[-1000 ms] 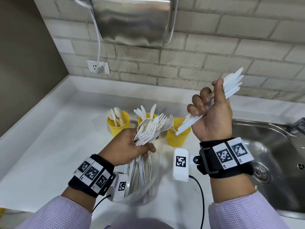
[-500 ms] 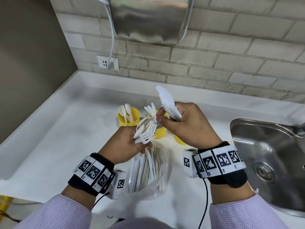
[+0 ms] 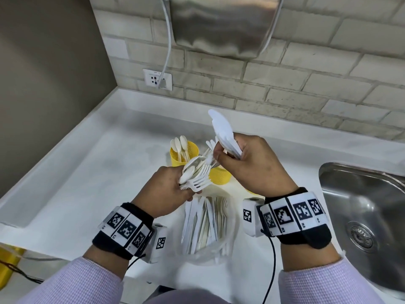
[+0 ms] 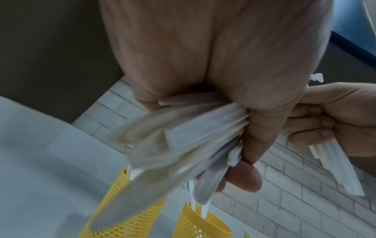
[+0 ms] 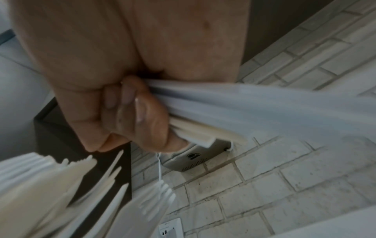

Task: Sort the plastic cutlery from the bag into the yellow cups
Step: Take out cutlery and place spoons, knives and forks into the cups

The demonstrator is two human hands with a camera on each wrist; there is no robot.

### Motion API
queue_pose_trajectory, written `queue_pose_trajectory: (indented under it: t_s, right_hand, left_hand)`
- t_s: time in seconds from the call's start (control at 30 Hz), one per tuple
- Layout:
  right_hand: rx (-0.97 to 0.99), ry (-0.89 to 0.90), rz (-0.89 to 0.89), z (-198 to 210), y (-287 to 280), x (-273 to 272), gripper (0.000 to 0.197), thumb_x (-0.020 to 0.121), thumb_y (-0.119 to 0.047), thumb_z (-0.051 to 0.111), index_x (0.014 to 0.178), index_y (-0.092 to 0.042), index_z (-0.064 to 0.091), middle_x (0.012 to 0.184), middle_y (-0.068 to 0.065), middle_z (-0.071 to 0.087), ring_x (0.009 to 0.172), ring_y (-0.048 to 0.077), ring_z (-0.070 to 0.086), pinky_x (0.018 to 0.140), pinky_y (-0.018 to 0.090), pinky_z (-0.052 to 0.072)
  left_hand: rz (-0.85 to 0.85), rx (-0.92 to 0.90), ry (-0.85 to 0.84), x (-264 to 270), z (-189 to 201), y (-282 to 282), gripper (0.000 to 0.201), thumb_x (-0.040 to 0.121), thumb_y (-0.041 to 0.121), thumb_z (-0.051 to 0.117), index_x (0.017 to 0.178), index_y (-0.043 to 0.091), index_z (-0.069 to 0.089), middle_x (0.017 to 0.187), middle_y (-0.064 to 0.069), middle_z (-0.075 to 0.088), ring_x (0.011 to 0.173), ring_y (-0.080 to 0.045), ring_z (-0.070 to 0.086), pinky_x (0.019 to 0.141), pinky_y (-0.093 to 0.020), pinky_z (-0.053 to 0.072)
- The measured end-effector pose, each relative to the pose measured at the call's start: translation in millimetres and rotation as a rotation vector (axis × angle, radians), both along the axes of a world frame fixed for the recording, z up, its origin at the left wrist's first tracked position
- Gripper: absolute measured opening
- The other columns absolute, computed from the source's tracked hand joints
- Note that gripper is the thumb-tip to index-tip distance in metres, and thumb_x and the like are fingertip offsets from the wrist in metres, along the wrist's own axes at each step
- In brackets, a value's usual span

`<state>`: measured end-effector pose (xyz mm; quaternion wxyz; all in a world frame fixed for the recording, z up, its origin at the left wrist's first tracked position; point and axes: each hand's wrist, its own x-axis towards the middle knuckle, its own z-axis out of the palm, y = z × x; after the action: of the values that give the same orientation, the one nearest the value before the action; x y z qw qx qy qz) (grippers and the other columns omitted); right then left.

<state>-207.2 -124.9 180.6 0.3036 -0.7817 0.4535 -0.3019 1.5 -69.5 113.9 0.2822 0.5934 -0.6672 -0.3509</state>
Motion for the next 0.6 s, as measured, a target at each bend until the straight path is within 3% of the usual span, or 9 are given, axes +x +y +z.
queue_pose_trajectory:
  t_s: [0.07,0.23,0.33,0.4,0.5,0.6]
  right_hand:
    - [-0.012,0.043,0.007,-0.2,-2.5,3.1,0.018,0.094,-0.026,0.067,0.082,-0.012,0.067,0.070,0.006,0.067,0.060,0.021,0.055,0.057,0.035,0.045]
    - [-0.039,0.139,0.048,2.6,-3.2,6.0,0.013,0.093,-0.029,0.069,0.085,-0.018,0.071,0.069,-0.004,0.068,0.063,0.012,0.058,0.060,0.027,0.046]
    - [-0.078,0.114,0.018,0.5,-4.7,3.5,0.011,0.095,-0.022,0.067,0.085,-0.021,0.072,0.065,-0.019,0.066,0.061,0.004,0.058,0.054,0.014,0.037]
    - [-0.110,0.109,-0.014,-0.9,-6.3,1.4,0.012,0.097,-0.023,0.065,0.086,-0.019,0.069,0.068,-0.010,0.066,0.060,0.007,0.055,0.055,0.018,0.037]
    - [-0.113,0.029,-0.063,-0.9,-8.2,-3.8,0.015,0.098,-0.025,0.061,0.089,-0.016,0.066,0.076,-0.002,0.070,0.064,0.014,0.058,0.062,0.033,0.047]
    - [-0.095,-0.103,-0.125,2.1,-8.9,-9.4,0.010,0.096,-0.024,0.064,0.089,-0.016,0.065,0.067,-0.010,0.064,0.061,0.011,0.056,0.060,0.029,0.044]
  left_hand:
    - [0.005,-0.010,-0.003,2.9,-0.5,-0.5,0.028,0.076,0.038,0.056,0.092,0.022,0.073,0.080,0.007,0.078,0.070,-0.005,0.073,0.073,-0.032,0.059]
    - [0.069,-0.055,-0.039,3.8,-2.3,-5.3,0.022,0.070,0.029,0.059,0.084,0.019,0.073,0.073,0.009,0.075,0.072,-0.011,0.071,0.071,-0.041,0.058]
    - [0.074,-0.040,-0.035,1.2,-2.8,-8.3,0.029,0.068,0.036,0.057,0.085,0.019,0.073,0.074,0.008,0.075,0.073,-0.013,0.071,0.071,-0.042,0.058]
    - [0.078,-0.031,-0.022,-0.5,-2.9,-9.0,0.034,0.066,0.040,0.054,0.088,0.021,0.073,0.076,0.008,0.075,0.075,-0.015,0.072,0.072,-0.043,0.059]
    - [0.062,-0.022,0.008,-3.1,-5.1,-12.3,0.036,0.066,0.042,0.053,0.090,0.022,0.072,0.080,0.007,0.076,0.075,-0.018,0.072,0.073,-0.045,0.059]
    - [0.057,-0.023,0.018,-8.4,-4.6,-15.0,0.032,0.070,0.038,0.056,0.091,0.021,0.073,0.081,0.007,0.076,0.074,-0.016,0.073,0.075,-0.046,0.060]
